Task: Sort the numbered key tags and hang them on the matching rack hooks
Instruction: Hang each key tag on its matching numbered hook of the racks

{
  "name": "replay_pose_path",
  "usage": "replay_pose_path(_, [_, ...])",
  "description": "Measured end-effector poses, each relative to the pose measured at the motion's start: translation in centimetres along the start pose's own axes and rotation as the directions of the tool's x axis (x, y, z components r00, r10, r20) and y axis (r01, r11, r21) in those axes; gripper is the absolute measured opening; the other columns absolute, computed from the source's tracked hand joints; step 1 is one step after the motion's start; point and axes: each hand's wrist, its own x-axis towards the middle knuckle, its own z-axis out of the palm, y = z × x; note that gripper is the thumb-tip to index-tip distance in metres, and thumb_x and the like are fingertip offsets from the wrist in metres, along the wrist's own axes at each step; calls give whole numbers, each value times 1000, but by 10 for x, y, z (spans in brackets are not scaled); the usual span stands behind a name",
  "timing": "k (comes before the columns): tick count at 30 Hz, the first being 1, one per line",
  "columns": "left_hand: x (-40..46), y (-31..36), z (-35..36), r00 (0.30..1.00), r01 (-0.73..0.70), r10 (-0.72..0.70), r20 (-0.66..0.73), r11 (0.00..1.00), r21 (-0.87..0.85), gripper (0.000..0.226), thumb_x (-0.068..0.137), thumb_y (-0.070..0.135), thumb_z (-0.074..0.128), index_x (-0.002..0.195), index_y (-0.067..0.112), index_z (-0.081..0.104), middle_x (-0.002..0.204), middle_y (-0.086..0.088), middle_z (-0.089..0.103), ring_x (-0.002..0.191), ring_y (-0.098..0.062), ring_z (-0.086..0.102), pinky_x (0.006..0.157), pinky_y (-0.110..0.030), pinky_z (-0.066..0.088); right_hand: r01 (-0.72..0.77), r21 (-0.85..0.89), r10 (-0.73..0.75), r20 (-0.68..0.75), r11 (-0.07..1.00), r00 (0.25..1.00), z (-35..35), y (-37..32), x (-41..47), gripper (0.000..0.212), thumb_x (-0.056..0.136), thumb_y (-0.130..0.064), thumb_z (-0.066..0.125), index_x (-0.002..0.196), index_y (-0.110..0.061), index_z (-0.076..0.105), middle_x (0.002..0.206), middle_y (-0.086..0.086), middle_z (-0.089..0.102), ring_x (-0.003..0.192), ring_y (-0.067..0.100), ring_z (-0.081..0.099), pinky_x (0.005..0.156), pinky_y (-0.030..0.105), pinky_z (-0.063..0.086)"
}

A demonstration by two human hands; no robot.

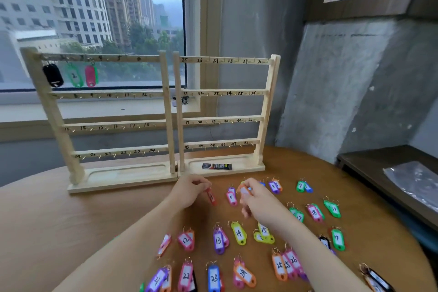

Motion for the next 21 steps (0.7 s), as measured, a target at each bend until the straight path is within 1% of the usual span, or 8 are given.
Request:
replay_pose_path(2, [-11, 4, -21, 998, -21, 21, -59, 1000, 4, 16, 93, 14, 71, 80, 22, 77, 77, 4, 71, 71, -10, 59, 67, -24, 48, 4, 47, -4, 7, 999, 1000, 2, -12, -2, 19, 109, -24, 34, 104, -20, 53, 70, -2, 53, 60, 13, 52, 65, 33, 46])
replay_pose_path(4, [-21, 4, -48, 996, -44, 47, -78, 998, 42, 17, 92, 14, 72, 78, 23, 76, 77, 5, 73, 72, -7, 61, 71, -23, 47, 24, 85, -24, 2, 996, 1000, 6, -25, -2, 23, 110, -25, 35, 109, -13, 54, 68, -3, 48, 55, 9, 49, 60, 24, 43])
replay_pose_path(6, [-30, 0, -77, 993, -62, 70, -96, 994, 89, 19, 89, 15, 75, 72, 25, 75, 76, 4, 75, 77, -9, 67, 79, -30, 53, 59, 110, -60, 6, 992, 998, 12, -36, -1, 25, 110, -27, 36, 107, -12, 55, 67, -4, 47, 54, 9, 47, 59, 24, 43])
replay_pose_path(7, [-37, 2, -90, 990, -63, 75, -121, 993, 100, 20, 88, 15, 76, 71, 25, 75, 75, 5, 75, 77, -8, 68, 79, -29, 54, 83, 114, -84, 6, 990, 996, 16, -42, 0, 25, 110, -28, 37, 104, -14, 56, 67, -4, 46, 55, 10, 47, 57, 24, 43])
replay_pose_path(11, [-54, 28, -142, 969, -113, 137, -206, 986, 123, 13, 89, 21, 75, 76, 23, 76, 71, 6, 74, 65, -10, 59, 67, -31, 48, 165, 146, -167, 5, 976, 986, 33, -78, 10, 22, 109, -28, 43, 99, -15, 58, 64, -4, 46, 55, 12, 45, 51, 19, 40])
replay_pose_path(15, [-64, 69, -193, 918, -198, 221, -329, 975, 102, 12, 93, 20, 71, 84, 12, 74, 59, 12, 67, 48, 3, 50, 52, -15, 37, 266, 235, -272, -8, 935, 962, 48, -133, 20, 22, 108, -24, 45, 100, -8, 59, 57, -8, 43, 52, 11, 43, 55, 28, 41])
replay_pose_path(19, [-63, 102, -237, 837, -253, 290, -464, 957, 143, 16, 95, 22, 69, 86, 12, 75, 74, 5, 75, 59, 3, 61, 63, -18, 44, 345, 358, -360, -26, 868, 933, 59, -182, 26, 22, 109, -23, 43, 102, -9, 58, 61, -4, 42, 52, 12, 43, 50, 22, 41])
replay_pose_path(21, [-60, 114, -255, 811, -274, 303, -500, 952, 133, 16, 96, 19, 67, 85, 10, 75, 75, 3, 75, 57, 5, 60, 61, -14, 45, 382, 385, -403, -28, 840, 915, 65, -200, 30, 21, 109, -23, 43, 101, -9, 57, 62, -3, 44, 54, 13, 45, 51, 22, 43])
